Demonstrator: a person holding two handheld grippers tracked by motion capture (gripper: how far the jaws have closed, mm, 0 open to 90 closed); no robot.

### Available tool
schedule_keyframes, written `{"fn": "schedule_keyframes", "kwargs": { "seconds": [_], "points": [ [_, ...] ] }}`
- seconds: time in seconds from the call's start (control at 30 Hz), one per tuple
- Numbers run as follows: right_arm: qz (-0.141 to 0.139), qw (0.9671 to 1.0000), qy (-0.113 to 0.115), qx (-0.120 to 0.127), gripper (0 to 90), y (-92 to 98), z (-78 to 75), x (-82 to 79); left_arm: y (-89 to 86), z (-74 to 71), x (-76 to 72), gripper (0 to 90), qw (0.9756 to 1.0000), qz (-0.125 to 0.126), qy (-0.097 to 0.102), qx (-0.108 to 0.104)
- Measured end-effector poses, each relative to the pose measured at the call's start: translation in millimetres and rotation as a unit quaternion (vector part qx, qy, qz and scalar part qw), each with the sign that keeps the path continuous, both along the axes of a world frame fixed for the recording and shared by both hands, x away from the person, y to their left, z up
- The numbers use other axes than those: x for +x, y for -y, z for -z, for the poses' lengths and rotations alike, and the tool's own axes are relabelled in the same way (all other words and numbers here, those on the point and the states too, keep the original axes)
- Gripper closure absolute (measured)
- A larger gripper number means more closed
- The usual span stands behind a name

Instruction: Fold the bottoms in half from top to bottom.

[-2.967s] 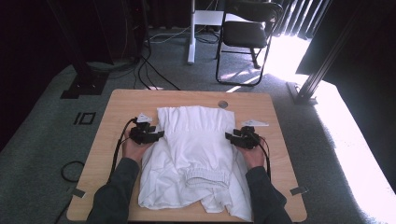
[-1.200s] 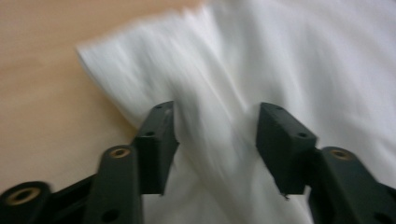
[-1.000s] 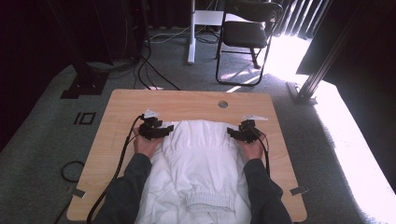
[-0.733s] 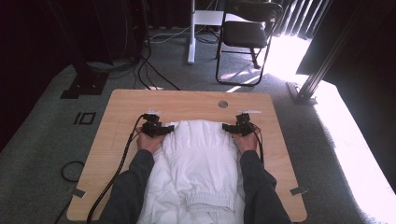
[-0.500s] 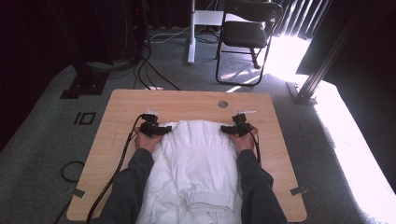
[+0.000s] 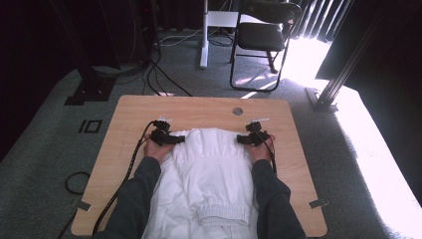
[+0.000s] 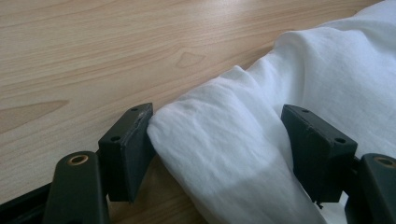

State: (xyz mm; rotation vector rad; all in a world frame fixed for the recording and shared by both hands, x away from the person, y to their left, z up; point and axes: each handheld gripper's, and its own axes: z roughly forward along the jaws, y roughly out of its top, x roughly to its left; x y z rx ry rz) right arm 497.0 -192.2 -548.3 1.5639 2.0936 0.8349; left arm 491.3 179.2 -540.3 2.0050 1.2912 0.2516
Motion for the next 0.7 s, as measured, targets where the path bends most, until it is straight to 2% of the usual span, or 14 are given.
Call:
{"fn": "schedule_keyframes", "kwargs": {
  "seconds": [0.07,0.1,0.23,0.37,0.4,0.43,0.53,0.6,0.7],
  "points": [
    [0.004,1.0,0.001,0.0,21.9,0.2,0.1,0.1,0.0,0.0,0.0,29.8,1.0,0.0,0.0,0.0],
    [0.016,0.9998,0.006,0.001,22.2,2.1,0.5,0.5,-1.0,-0.2,0.0,29.9,1.0,0.004,-0.002,-0.001],
    [0.032,0.9994,0.008,0.015,19.4,7.7,2.5,1.1,-2.2,-0.3,0.8,32.0,0.9999,0.008,-0.004,-0.007],
    [0.027,0.9994,0.006,0.023,19.7,10.1,2.0,1.8,-2.1,-0.2,0.7,33.2,0.9999,0.008,-0.003,-0.007],
    [0.018,0.9996,0.004,0.023,21.4,8.6,1.4,0.5,-1.1,-0.5,0.1,35.1,0.9999,0.007,-0.004,-0.005],
    [0.013,0.9998,0.002,0.012,22.2,5.8,1.2,-0.8,-1.1,-0.5,0.1,36.7,0.9999,0.007,-0.004,-0.005],
    [0.004,0.9999,0.009,0.008,32.5,-0.4,0.6,-6.7,0.9,0.0,-0.9,51.5,0.9998,0.017,-0.007,-0.012],
    [-0.003,0.9998,0.014,0.012,43.6,-2.2,0.2,-9.5,0.6,1.1,-0.3,62.7,0.9992,0.016,-0.021,-0.031],
    [-0.016,0.9997,0.006,0.019,60.2,-5.1,-2.4,-11.5,1.2,2.2,0.0,75.5,0.9984,0.022,-0.034,-0.041]
  ]
}}
